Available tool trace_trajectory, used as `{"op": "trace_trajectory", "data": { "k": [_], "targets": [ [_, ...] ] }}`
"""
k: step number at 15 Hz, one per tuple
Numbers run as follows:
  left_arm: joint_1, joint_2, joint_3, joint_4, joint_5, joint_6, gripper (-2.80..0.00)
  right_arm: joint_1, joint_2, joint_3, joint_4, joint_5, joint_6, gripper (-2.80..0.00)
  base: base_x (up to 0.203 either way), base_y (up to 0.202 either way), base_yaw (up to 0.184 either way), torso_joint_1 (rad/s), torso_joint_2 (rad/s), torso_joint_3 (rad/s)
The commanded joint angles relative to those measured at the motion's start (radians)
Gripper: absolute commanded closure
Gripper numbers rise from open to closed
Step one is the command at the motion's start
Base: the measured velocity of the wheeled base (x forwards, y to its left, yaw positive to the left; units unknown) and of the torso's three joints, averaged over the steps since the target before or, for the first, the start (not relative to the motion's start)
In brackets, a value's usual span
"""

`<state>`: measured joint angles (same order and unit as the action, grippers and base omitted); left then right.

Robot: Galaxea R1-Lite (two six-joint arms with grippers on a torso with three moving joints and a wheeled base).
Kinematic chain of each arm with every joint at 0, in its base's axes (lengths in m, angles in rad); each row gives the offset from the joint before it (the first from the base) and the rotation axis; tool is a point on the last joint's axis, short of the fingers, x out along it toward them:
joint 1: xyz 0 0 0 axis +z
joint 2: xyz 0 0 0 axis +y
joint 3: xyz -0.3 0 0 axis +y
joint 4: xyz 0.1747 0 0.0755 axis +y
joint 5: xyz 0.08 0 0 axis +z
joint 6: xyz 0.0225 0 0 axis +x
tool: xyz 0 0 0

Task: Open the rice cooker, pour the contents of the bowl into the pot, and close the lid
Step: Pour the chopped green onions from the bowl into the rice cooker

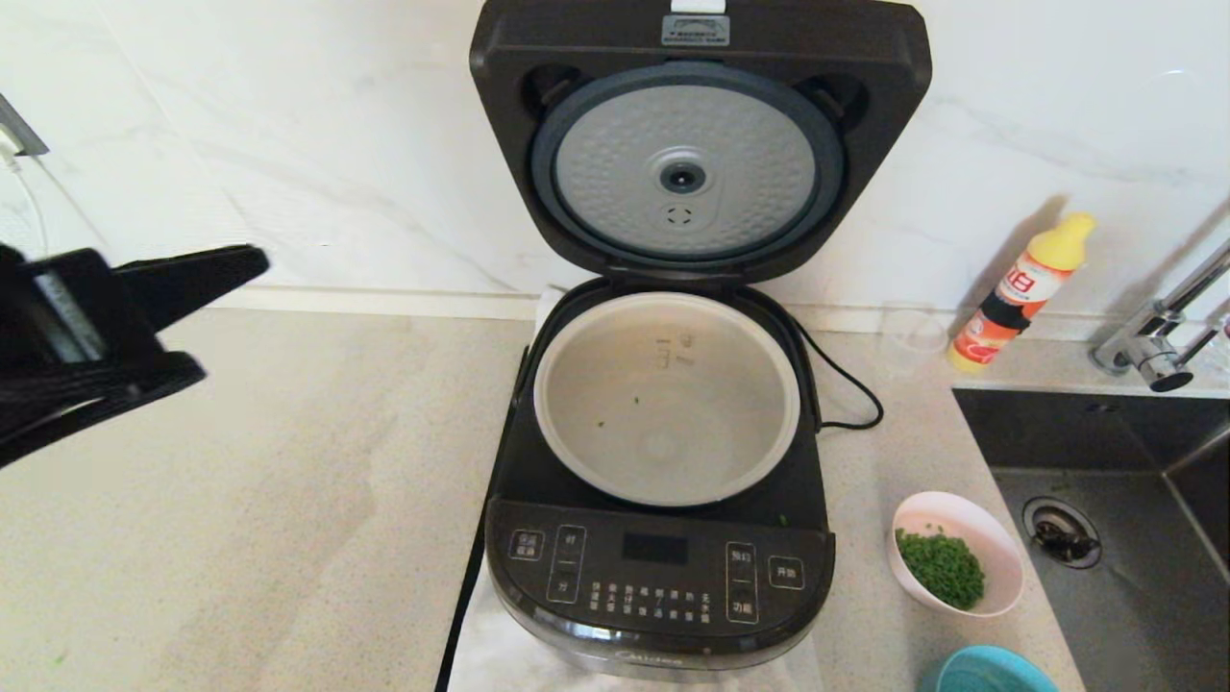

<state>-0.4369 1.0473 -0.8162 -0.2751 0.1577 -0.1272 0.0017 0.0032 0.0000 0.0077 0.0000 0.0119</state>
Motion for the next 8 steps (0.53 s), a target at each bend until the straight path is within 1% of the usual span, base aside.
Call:
{"op": "trace_trajectory", "data": {
  "k": [1,3,5,6,8],
  "targets": [
    [0.088,-0.225,0.094,0.032,0.149,0.068,0.0,0.0,0.0,0.0,0.0,0.0,0.0,0.0,0.0,0.0,0.0,0.0,0.0,0.0],
    [0.178,-0.381,0.208,0.048,0.181,0.104,0.0,0.0,0.0,0.0,0.0,0.0,0.0,0.0,0.0,0.0,0.0,0.0,0.0,0.0],
    [0.293,-0.525,0.305,0.06,0.195,0.119,0.0,0.001,0.0,0.0,0.0,0.0,0.0,0.0,0.0,0.0,0.0,0.0,0.0,0.0],
    [0.33,-0.595,0.36,0.063,0.196,0.123,0.0,0.0,0.0,0.0,0.0,0.0,0.0,0.0,0.0,0.0,0.0,0.0,0.0,0.0],
    [0.368,-0.735,0.508,0.068,0.193,0.127,0.0,0.0,0.0,0.0,0.0,0.0,0.0,0.0,0.0,0.0,0.0,0.0,0.0,0.0]
  ]
}}
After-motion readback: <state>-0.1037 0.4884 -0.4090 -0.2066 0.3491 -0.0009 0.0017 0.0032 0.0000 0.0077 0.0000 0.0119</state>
